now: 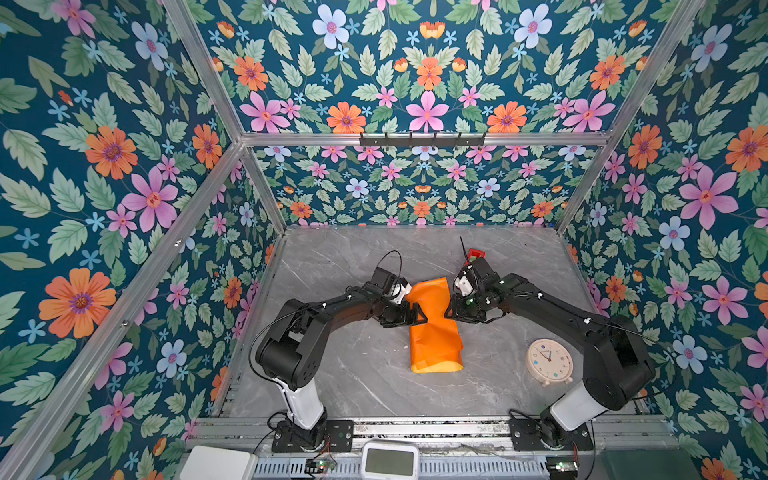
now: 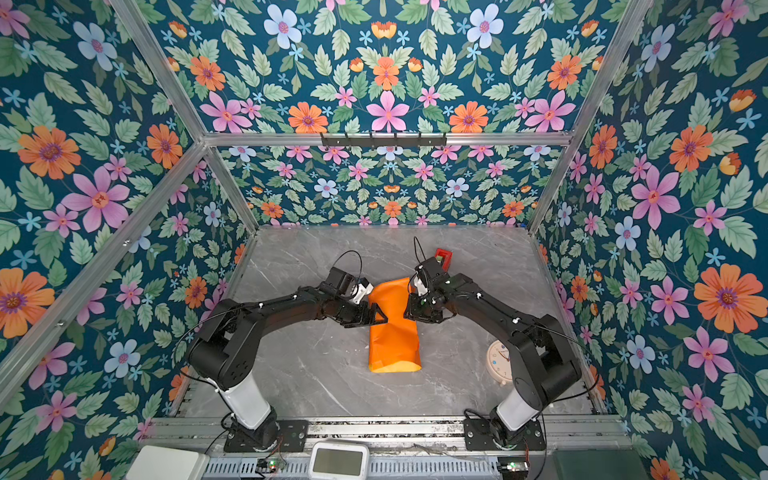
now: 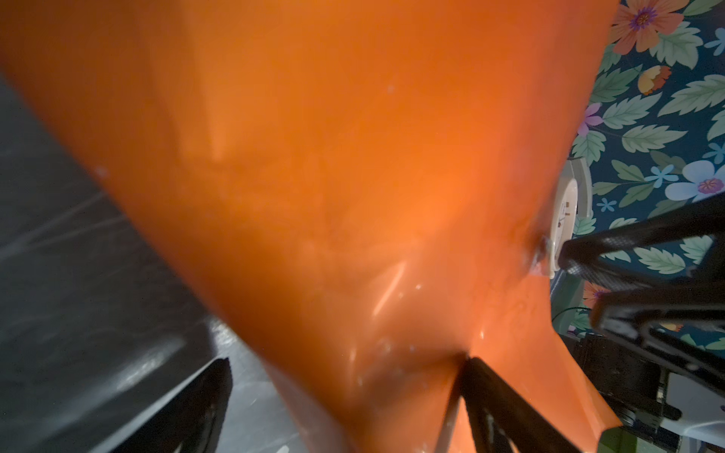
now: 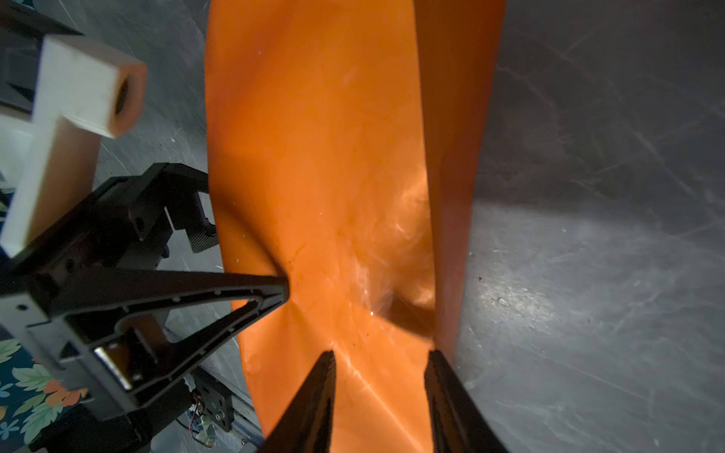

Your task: Wrap the gift box in paper

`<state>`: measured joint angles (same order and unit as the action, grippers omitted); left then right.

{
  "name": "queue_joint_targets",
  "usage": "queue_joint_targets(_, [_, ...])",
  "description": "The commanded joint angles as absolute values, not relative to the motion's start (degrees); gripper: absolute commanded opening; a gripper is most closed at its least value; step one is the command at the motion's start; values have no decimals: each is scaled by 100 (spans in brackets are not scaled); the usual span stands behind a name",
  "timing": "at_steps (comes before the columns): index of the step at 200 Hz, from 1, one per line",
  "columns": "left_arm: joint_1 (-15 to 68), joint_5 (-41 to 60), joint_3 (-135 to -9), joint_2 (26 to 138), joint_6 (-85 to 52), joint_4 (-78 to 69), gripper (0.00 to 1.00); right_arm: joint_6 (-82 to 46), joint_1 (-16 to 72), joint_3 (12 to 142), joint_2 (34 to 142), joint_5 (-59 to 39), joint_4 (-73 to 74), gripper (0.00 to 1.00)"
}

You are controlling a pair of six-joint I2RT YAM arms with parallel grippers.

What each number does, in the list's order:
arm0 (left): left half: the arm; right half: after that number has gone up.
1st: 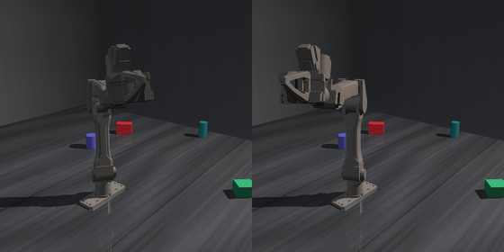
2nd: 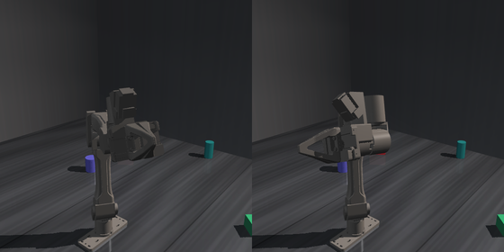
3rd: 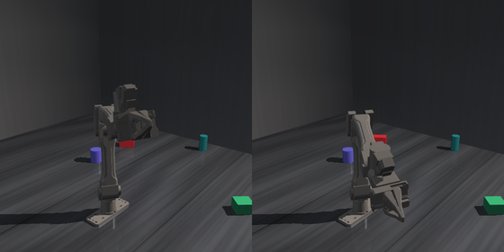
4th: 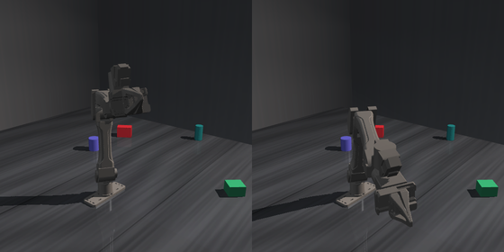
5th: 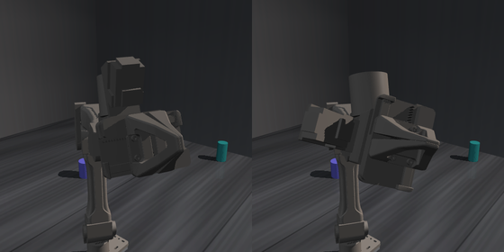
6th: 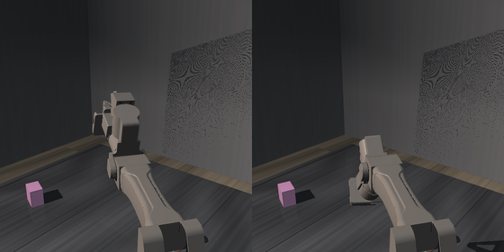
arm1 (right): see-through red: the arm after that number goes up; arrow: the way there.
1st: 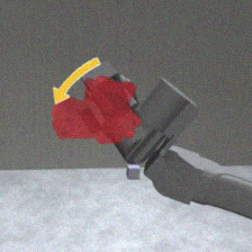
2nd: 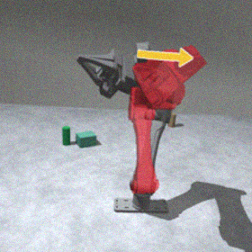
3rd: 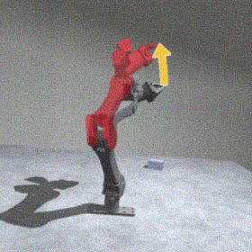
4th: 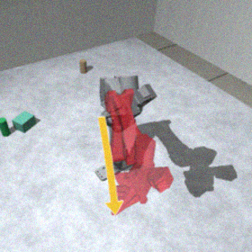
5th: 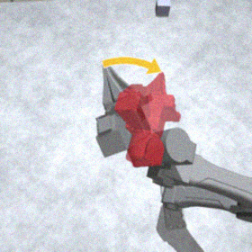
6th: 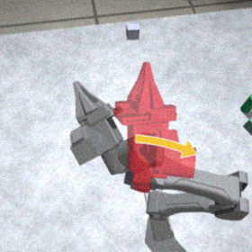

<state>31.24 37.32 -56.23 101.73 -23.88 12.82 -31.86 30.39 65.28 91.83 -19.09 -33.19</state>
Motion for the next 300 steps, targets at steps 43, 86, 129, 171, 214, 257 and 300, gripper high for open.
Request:
queue_joint_targets(43, [3131,2399,-5528,10294,-2240,2153,93,-3182,3047,6462,9270,-1837,-3235,40])
queue_joint_targets(86, [3137,2392,-5526,10301,-2236,2153,93,-3173,3050,6436,9312,-1853,-3175,40])
queue_joint_targets(129, [3136,2329,-5528,10288,-2225,2180,93,-3182,3050,6417,9385,-1920,-3090,40])
queue_joint_targets(171, [3138,2320,-5537,10284,-2224,2180,93,-3228,3047,6342,9449,-2062,-2921,41])
queue_joint_targets(214, [3138,2310,-5535,10305,-2232,2169,93,-3265,3052,6202,9712,-2265,-2572,45])
queue_joint_targets(257, [3138,2281,-5537,10318,-2233,2171,93,-3314,3045,6024,9813,-2460,-2228,49])
queue_joint_targets(300, [3138,2285,-5546,10337,-2241,2163,93,-3443,3046,5816,9929,-2567,-1971,53])
